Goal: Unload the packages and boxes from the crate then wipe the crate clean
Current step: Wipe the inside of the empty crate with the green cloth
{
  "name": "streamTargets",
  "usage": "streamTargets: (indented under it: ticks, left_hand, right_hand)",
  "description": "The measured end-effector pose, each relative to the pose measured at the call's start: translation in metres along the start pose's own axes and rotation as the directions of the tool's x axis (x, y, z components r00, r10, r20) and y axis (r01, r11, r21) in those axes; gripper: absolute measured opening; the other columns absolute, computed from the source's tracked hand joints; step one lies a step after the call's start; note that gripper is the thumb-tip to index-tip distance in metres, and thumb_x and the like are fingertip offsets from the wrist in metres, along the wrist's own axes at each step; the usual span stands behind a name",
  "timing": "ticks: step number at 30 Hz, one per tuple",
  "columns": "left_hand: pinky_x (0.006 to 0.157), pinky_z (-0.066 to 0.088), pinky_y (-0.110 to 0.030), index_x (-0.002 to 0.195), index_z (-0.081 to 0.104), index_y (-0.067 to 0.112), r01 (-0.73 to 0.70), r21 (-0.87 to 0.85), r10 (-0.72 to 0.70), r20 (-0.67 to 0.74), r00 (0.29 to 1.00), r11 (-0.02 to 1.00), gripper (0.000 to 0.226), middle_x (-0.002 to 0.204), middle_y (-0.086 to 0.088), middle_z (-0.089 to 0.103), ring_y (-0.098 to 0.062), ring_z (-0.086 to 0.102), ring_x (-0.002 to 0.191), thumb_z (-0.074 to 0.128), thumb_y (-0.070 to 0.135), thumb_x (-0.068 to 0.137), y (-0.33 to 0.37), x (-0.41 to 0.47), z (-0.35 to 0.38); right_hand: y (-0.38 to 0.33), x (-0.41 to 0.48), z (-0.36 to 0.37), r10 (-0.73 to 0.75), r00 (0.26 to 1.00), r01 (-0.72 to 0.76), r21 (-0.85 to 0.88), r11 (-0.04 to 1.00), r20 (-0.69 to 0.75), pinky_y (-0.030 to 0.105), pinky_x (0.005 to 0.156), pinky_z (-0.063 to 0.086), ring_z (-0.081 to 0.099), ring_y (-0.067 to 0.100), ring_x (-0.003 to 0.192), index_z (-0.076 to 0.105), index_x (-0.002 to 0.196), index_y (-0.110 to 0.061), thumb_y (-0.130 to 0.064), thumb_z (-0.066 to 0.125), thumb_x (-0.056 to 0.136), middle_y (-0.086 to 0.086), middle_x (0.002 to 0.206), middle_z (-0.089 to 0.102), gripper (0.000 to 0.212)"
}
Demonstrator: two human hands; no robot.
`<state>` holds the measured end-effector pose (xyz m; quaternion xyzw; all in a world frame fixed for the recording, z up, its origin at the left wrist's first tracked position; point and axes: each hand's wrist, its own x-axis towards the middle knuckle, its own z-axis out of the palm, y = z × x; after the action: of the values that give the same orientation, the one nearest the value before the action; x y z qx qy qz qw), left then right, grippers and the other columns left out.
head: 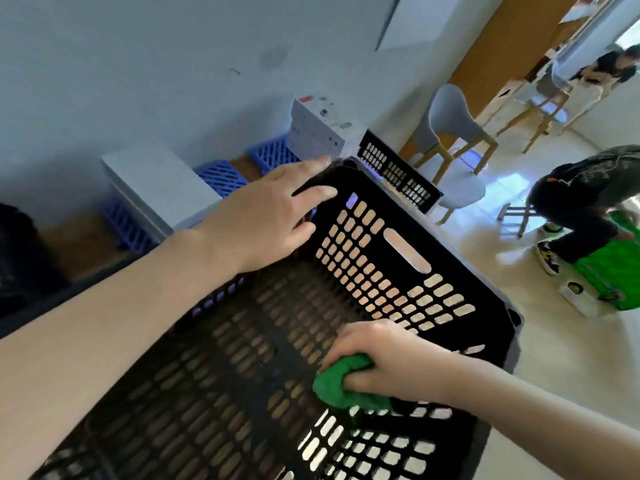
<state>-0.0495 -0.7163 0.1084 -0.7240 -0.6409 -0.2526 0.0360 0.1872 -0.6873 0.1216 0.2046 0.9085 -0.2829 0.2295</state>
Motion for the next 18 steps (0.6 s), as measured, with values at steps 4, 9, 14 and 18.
streamTargets:
  ticks: [4, 9, 14, 18]
  left_hand:
    - [0.103, 0.045, -0.047, 0.134, 0.057, 0.012, 0.043, 0.146, -0.049, 0.033, 0.998, 0.988, 0.05, 0.15, -0.011, 0.042, -0.032, 0.051, 0.128, 0.05, 0.031, 0.088, -0.001, -0.041, -0.032]
    - [0.109, 0.036, -0.039, 0.136, 0.056, 0.016, 0.343, 0.27, -0.351, -0.019, 0.936, 0.9, 0.055, 0.15, -0.006, 0.044, -0.027, 0.05, 0.128, 0.044, 0.04, 0.088, 0.026, -0.103, -0.066]
    - [0.112, 0.026, -0.035, 0.146, 0.042, 0.024, 0.682, 0.321, -0.666, -0.175, 0.725, 0.658, 0.059, 0.156, 0.003, 0.033, -0.02, 0.035, 0.14, 0.043, 0.048, 0.092, 0.069, -0.152, -0.082]
    - [0.114, 0.02, -0.034, 0.15, 0.034, 0.027, 0.846, 0.293, -0.82, -0.244, 0.518, 0.446, 0.063, 0.158, 0.007, 0.028, -0.017, 0.026, 0.145, 0.058, 0.041, 0.093, 0.1, -0.171, -0.081]
  right_hand:
    - [0.004, 0.02, -0.006, -0.06, 0.996, 0.059, -0.015, 0.998, -0.065, 0.007, 0.089, 0.037, 0.049, 0.003, 0.103, 0.061, 0.121, -0.038, -0.023, 0.069, 0.078, -0.012, 0.115, 0.048, 0.046]
    - [0.007, 0.041, -0.016, -0.208, 0.977, 0.204, -0.072, 0.976, -0.053, 0.017, 0.09, 0.042, 0.048, 0.009, 0.101, 0.057, 0.126, -0.035, -0.022, 0.073, 0.072, -0.009, 0.116, 0.04, 0.057]
    - [0.006, 0.065, -0.033, -0.346, 0.936, 0.338, -0.115, 0.934, -0.068, 0.009, 0.084, 0.035, 0.052, 0.008, 0.102, 0.064, 0.118, -0.031, -0.021, 0.07, 0.076, -0.006, 0.115, 0.049, 0.043]
    - [-0.003, 0.083, -0.037, -0.462, 0.887, 0.458, -0.119, 0.881, -0.007, 0.005, 0.08, 0.036, 0.053, 0.005, 0.095, 0.068, 0.112, -0.03, -0.02, 0.067, 0.081, -0.015, 0.098, 0.056, 0.033]
